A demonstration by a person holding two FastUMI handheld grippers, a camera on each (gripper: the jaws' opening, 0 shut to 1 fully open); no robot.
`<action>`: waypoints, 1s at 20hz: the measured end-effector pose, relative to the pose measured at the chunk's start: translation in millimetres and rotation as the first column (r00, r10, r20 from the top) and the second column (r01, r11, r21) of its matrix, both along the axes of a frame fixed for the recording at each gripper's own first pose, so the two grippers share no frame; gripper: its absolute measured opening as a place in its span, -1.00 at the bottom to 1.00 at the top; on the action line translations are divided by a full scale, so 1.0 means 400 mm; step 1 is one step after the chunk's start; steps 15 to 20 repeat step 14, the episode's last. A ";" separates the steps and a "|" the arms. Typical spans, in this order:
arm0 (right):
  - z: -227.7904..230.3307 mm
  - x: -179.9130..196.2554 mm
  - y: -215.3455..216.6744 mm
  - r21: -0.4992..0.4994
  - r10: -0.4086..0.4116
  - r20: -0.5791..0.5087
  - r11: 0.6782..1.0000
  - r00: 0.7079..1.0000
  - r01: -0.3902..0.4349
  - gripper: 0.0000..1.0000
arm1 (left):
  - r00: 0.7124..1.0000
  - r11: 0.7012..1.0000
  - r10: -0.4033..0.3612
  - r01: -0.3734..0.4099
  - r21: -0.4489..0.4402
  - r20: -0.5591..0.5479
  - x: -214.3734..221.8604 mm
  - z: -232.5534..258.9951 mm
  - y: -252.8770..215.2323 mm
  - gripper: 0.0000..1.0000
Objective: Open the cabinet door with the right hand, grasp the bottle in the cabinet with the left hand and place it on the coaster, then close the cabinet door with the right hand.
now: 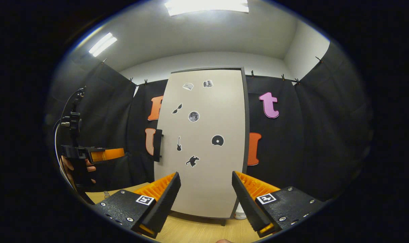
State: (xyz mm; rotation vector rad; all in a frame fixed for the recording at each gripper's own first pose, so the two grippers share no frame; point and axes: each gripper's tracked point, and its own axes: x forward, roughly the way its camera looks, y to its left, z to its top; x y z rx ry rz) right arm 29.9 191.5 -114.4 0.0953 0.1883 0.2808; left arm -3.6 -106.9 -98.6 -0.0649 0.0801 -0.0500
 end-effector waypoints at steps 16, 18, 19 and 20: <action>0.093 -0.080 -0.082 0.031 -0.034 0.088 0.999 0.995 0.031 0.89 | 0.997 0.997 -0.031 0.025 0.077 0.074 -0.067 0.078 -0.108 0.84; 0.093 -0.080 -0.082 0.031 -0.034 0.088 0.999 0.995 0.031 0.89 | 0.997 0.997 -0.031 0.025 0.077 0.074 -0.067 0.078 -0.108 0.84; 0.093 -0.080 -0.082 0.031 -0.034 0.088 0.999 0.995 0.031 0.89 | 0.997 0.997 -0.031 0.025 0.077 0.074 -0.067 0.078 -0.108 0.84; 0.093 -0.080 -0.082 0.031 -0.034 0.088 0.999 0.995 0.031 0.89 | 0.997 0.997 -0.031 0.025 0.077 0.074 -0.067 0.078 -0.108 0.84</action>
